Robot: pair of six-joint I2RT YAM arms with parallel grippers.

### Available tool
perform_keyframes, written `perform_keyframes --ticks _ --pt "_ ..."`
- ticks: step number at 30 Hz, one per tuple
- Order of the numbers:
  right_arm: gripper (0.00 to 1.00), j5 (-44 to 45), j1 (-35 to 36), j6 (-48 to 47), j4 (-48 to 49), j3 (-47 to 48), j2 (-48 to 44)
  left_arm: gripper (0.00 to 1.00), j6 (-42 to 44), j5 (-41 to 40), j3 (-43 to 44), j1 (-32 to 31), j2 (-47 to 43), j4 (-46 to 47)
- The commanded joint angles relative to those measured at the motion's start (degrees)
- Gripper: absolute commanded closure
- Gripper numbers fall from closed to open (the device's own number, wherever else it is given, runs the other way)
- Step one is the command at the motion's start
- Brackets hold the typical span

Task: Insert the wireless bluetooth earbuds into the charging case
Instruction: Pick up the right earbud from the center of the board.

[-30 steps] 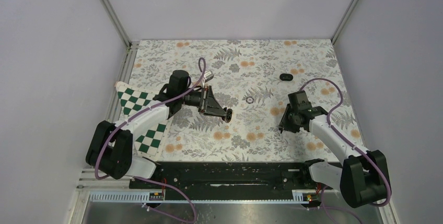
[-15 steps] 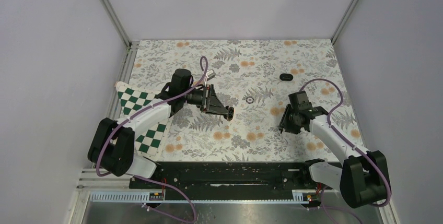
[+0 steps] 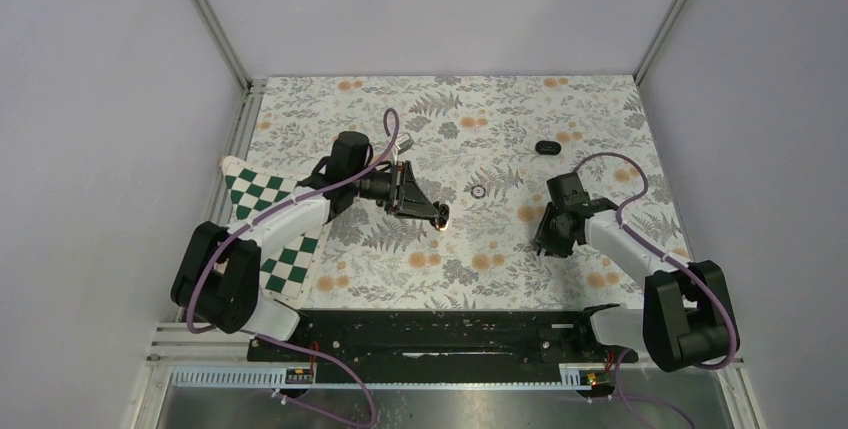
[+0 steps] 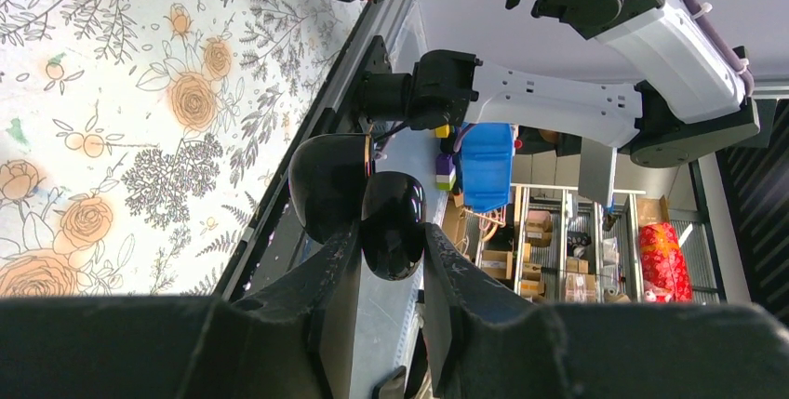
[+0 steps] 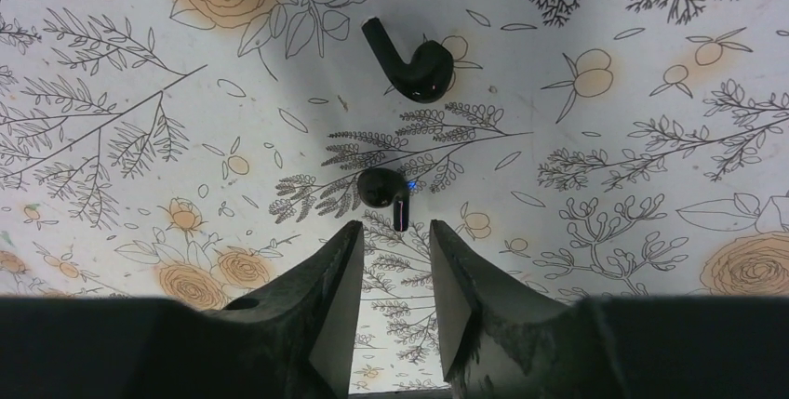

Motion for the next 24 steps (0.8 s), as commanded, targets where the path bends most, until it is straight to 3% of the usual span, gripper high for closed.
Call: perform_keyframes --ticks 1,17,24 --pt "0.62 0.04 -0.35 0.67 2.15 2.59 1.3 1.0 0.07 0.63 3.62 -0.5 1.43 2.05" --pt "0.69 1.43 -0.35 -0.43 0.61 6.11 5.57 1.0 0.83 2.76 5.63 -0.99 4.48 2.14" --pt "0.6 3.78 -0.35 -0.33 -1.04 5.12 2.78 1.0 1.22 2.81 5.26 -0.91 4.83 2.2"
